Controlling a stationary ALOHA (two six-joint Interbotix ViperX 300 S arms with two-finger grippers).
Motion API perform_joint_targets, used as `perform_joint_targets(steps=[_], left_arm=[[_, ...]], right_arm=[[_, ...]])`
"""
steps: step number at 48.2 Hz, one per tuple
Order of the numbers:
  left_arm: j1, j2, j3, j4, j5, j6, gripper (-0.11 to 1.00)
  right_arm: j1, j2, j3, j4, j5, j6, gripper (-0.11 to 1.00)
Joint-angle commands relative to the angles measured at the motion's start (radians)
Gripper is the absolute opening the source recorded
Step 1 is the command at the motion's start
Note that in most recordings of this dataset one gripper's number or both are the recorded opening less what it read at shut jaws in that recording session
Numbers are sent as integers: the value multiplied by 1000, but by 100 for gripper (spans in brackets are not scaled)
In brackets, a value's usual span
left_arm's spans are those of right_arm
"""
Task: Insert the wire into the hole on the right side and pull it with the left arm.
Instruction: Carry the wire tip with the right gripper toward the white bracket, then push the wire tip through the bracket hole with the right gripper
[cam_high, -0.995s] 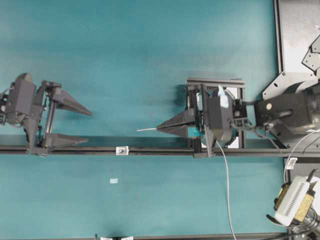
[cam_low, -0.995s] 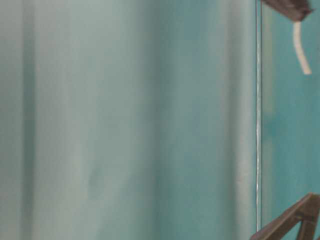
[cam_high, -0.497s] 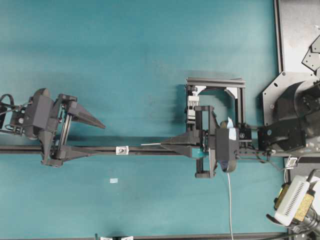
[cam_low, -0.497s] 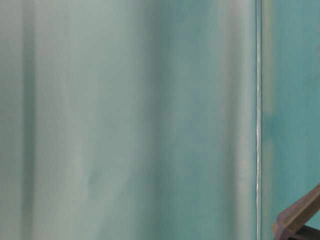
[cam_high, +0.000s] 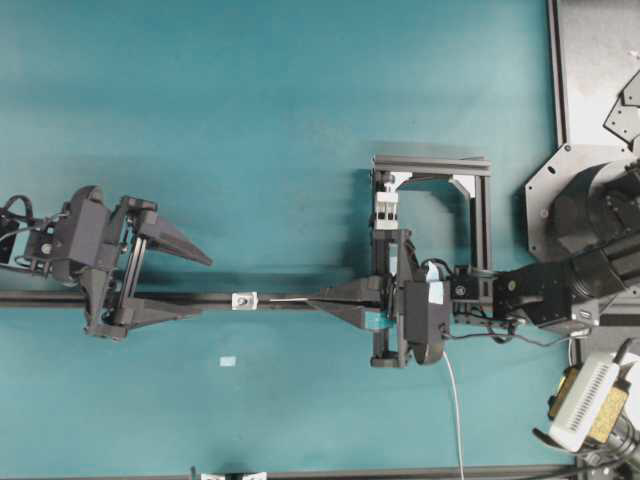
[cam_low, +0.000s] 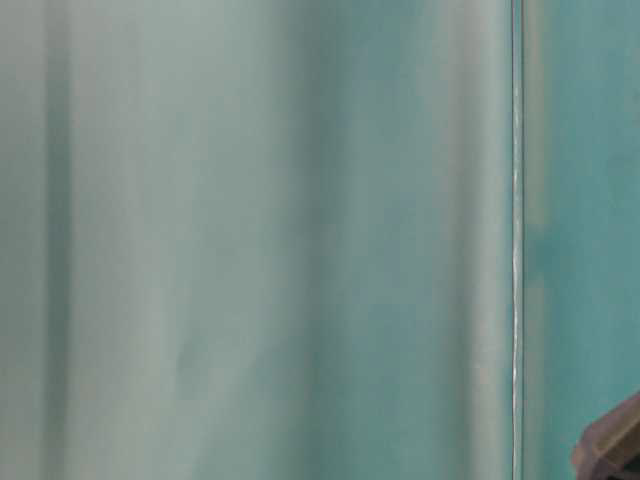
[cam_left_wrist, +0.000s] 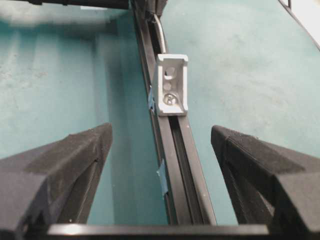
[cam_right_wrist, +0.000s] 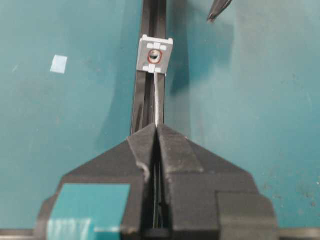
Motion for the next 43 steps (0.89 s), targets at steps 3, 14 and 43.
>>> perform_joint_targets(steps=[3, 14, 43], left_arm=[[-5, 5, -21, -2, -12, -32, 86], [-6, 26, -38, -3, -29, -46, 86], [-9, 26, -51, -2, -29, -48, 86]], right_arm=[[6, -5, -12, 2, -32, 0, -8], [6, 14, -14, 0, -66, -2, -8], [6, 46, -29, 0, -80, -2, -8]])
